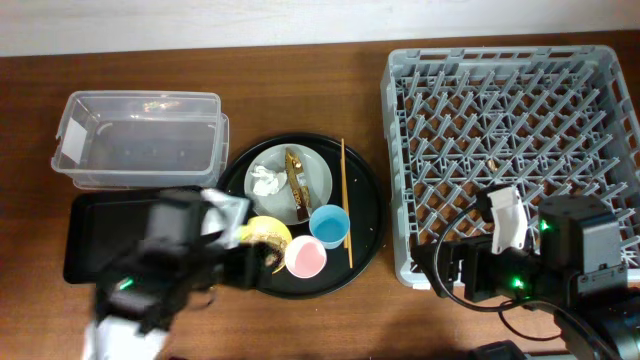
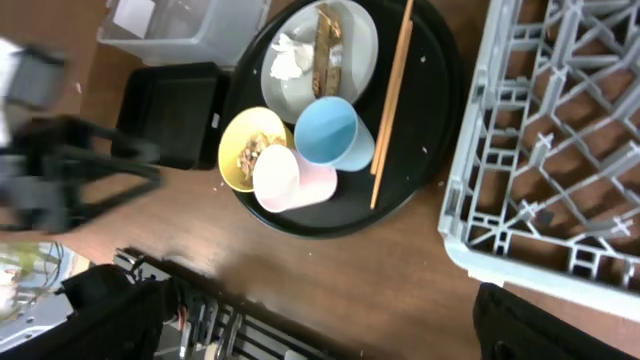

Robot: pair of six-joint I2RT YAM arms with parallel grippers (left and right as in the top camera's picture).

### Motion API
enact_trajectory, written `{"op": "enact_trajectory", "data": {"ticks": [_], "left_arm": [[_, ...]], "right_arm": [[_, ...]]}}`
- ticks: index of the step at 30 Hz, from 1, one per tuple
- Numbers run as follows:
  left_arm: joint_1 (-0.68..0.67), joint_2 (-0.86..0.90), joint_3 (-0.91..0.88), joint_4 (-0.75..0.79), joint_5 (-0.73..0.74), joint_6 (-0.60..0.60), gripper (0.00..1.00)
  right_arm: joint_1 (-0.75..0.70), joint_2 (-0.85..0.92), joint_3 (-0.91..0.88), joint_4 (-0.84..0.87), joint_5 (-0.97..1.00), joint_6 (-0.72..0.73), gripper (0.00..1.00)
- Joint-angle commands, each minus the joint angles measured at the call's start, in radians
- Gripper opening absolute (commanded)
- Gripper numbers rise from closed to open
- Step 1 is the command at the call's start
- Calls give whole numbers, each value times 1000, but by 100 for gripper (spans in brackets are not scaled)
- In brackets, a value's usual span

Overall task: Sort waste into correct bins and load items into the dishwasher rack
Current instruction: 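Grasp the pink cup with the left gripper and lift it toward the right gripper, then hand the pink cup from the left gripper to the right gripper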

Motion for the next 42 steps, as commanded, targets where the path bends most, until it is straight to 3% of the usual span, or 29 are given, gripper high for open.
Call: {"op": "enact_trajectory", "data": {"ticks": [1, 3, 4, 6, 7, 8, 12, 13, 15, 16, 18, 20, 22, 24, 27, 29, 33, 34, 35, 36, 37, 38, 40, 42], "left_arm": [[-253, 210, -18, 92, -319, -120, 70], [-326, 414, -18, 190, -414, -150, 52], [-325, 485, -16, 246, -413, -169, 50], [-325, 511, -17, 261, -413, -169, 33], [-325, 512, -16, 260, -402, -169, 8], [-325, 500, -6, 237, -392, -173, 0], [-320, 301, 193, -7, -325, -159, 0], [-301, 241, 208, 13, -198, -114, 0], [-211, 127, 209, 145, 230, -15, 0], [-150, 96, 209, 268, 558, 6, 0], [-112, 99, 209, 381, 808, 5, 0], [-106, 98, 209, 425, 856, 4, 0], [-106, 102, 209, 424, 832, -2, 0], [-106, 118, 209, 424, 825, -2, 0], [-106, 142, 209, 422, 815, -2, 0], [-106, 143, 209, 447, 798, -3, 0], [-106, 142, 209, 435, 746, -2, 0], [-106, 142, 209, 423, 746, -2, 0], [-106, 142, 209, 420, 746, -2, 1], [-106, 142, 209, 416, 747, -3, 15], [-106, 142, 209, 401, 746, -3, 69], [-106, 142, 209, 390, 745, -2, 70], [-78, 140, 209, 344, 710, -2, 99], [33, 116, 209, 174, 528, -2, 99]], "right_arm": [[-3, -6, 16, -2, 7, 8, 99], [-3, -5, 5, -16, 7, 8, 99], [-3, -4, 1, -30, 7, 8, 99], [-3, -4, 0, -40, 7, 8, 99], [-3, -4, 0, -40, 7, 8, 99], [-3, -4, 0, -40, 8, 8, 99], [-3, -4, -11, -50, -69, -132, 100], [-3, -4, -29, -47, -137, -179, 99], [-3, -4, -108, 6, -253, -232, 99], [-3, -2, -194, 155, -494, -297, 99], [-3, 16, -215, 374, -739, -294, 100], [-3, 31, -215, 477, -779, -227, 99], [-3, 43, -215, 613, -973, -209, 96], [-3, 42, -215, 626, -972, -179, 77], [-3, 42, -215, 603, -985, -161, 63], [-3, 42, -215, 539, -983, -166, 86], [-3, 9, -215, 536, -961, -165, 80], [-3, 9, -215, 536, -937, -165, 71], [-3, 9, -215, 536, -910, -165, 68], [-3, 9, -215, 536, -869, -165, 64], [-4, 2, -215, 535, -795, -160, 59], [-6, -10, -212, 529, -740, -161, 58], [-29, -34, -179, 396, -501, -161, 58], [-92, -42, -64, 133, -42, -139, 58]]}}
